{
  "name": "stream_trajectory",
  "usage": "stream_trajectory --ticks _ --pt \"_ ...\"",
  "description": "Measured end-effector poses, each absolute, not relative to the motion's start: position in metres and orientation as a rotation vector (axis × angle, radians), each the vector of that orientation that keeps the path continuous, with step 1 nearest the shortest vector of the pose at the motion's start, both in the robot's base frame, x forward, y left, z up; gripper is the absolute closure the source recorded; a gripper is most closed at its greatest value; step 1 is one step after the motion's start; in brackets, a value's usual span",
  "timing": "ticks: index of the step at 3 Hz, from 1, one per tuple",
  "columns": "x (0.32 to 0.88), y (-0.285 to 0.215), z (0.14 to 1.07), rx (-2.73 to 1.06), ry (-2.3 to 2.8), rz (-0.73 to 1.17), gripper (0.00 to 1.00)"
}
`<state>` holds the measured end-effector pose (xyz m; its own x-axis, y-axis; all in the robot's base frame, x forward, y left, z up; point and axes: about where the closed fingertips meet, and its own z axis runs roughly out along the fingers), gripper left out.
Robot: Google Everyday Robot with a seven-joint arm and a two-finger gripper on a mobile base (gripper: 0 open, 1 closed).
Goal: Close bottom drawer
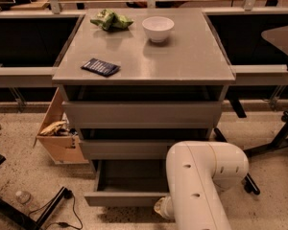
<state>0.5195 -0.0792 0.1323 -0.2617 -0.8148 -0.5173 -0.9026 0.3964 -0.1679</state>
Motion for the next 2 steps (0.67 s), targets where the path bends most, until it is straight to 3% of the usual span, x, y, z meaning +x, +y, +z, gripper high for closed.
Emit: stream_trajectory --ticks 2 --pt "0.601 -0.057 0.134 -1.5 2.126 0.143 1.0"
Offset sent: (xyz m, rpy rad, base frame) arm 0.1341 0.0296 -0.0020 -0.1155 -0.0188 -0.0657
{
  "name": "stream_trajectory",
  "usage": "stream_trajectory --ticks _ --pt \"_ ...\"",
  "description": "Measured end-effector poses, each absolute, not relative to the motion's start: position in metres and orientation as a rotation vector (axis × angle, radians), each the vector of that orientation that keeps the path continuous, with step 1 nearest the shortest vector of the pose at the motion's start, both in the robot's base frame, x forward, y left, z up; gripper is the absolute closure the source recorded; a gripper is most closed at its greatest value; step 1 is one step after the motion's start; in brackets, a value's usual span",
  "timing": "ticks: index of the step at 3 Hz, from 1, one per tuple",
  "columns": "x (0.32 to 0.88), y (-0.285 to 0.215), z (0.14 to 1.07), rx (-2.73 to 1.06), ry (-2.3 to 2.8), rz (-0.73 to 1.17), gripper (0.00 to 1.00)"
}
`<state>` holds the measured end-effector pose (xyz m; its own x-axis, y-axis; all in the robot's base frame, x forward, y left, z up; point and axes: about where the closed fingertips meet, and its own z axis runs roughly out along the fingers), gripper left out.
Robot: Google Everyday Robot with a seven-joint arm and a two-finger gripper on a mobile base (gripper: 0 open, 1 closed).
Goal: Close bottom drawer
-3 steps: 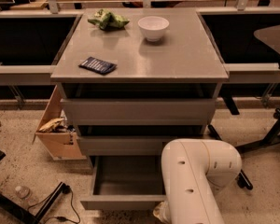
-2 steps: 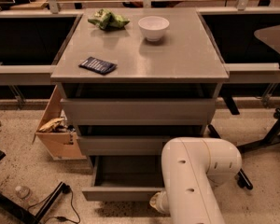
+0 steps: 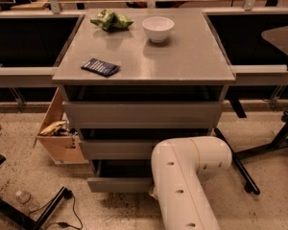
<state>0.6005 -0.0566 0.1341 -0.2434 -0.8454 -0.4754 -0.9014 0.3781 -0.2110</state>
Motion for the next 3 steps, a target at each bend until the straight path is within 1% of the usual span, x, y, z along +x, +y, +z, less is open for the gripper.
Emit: stream_trajectory --ticks 2,3 --pt "0.65 -0.061 0.135 -1.419 2.202 0.065 1.0" --pt "0.65 -0.062 0.135 -1.416 2.205 0.065 0.81"
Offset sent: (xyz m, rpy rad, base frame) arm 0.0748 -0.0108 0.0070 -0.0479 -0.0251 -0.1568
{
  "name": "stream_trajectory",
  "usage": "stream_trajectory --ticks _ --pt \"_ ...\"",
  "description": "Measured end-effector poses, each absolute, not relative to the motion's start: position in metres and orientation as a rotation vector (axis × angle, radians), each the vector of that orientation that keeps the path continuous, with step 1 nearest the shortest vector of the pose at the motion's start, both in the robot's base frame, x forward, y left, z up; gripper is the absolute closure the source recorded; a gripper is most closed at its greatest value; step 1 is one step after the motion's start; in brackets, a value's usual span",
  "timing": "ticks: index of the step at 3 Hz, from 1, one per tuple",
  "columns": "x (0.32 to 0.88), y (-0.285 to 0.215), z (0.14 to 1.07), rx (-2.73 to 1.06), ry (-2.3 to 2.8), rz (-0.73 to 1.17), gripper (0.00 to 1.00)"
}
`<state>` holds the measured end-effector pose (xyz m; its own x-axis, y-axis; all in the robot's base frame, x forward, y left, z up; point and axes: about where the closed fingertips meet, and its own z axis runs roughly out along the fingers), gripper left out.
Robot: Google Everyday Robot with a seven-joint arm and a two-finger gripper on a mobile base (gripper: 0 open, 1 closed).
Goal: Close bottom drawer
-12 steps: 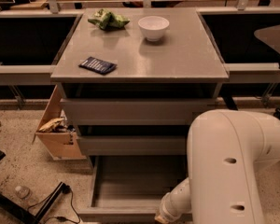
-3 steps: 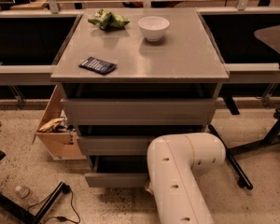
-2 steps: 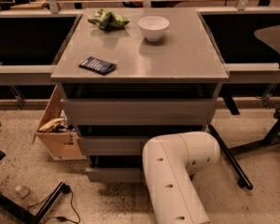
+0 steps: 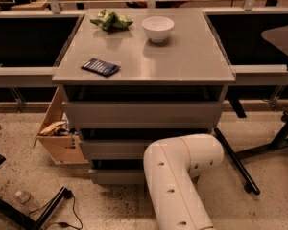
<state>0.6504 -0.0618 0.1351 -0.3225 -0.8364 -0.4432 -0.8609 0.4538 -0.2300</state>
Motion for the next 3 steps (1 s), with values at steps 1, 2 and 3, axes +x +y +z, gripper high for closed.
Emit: stream_trajectory --ticks 1,2,3 --pt "0.6504 -0.0617 0.1351 -1.416 2.205 0.065 0.58" --pt "0.6504 -0.0617 0.135 -1.416 2.205 0.065 0.35" --pt "0.6504 -0.0617 0.135 -1.416 2.205 0.065 0.11"
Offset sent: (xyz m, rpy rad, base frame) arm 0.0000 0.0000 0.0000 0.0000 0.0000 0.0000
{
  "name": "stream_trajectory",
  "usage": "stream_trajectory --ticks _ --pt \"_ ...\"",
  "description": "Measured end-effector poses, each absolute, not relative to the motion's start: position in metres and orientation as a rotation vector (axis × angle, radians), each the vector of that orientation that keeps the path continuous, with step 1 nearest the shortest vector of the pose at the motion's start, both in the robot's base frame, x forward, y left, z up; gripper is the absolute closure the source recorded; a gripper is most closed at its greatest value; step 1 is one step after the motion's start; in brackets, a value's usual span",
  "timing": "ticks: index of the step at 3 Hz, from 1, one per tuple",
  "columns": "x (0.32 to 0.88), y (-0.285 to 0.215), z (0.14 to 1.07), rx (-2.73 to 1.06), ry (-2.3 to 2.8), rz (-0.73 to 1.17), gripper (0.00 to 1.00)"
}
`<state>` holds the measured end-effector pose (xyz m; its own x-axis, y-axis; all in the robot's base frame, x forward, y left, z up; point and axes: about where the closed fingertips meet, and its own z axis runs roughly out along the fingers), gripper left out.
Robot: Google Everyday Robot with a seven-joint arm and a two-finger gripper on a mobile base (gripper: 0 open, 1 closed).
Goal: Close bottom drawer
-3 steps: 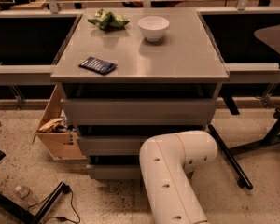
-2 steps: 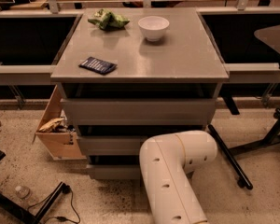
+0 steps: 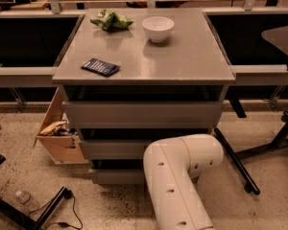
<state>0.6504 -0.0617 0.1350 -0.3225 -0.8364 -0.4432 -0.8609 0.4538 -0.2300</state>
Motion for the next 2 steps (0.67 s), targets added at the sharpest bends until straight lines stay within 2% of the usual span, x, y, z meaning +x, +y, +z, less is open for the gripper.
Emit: stream_trajectory --ticks 1,2 --pt "0.6503 -0.0617 0.135 -1.416 2.205 0.065 0.0" --pt "0.6503 -0.0617 0.135 -1.416 2.205 0.065 0.0"
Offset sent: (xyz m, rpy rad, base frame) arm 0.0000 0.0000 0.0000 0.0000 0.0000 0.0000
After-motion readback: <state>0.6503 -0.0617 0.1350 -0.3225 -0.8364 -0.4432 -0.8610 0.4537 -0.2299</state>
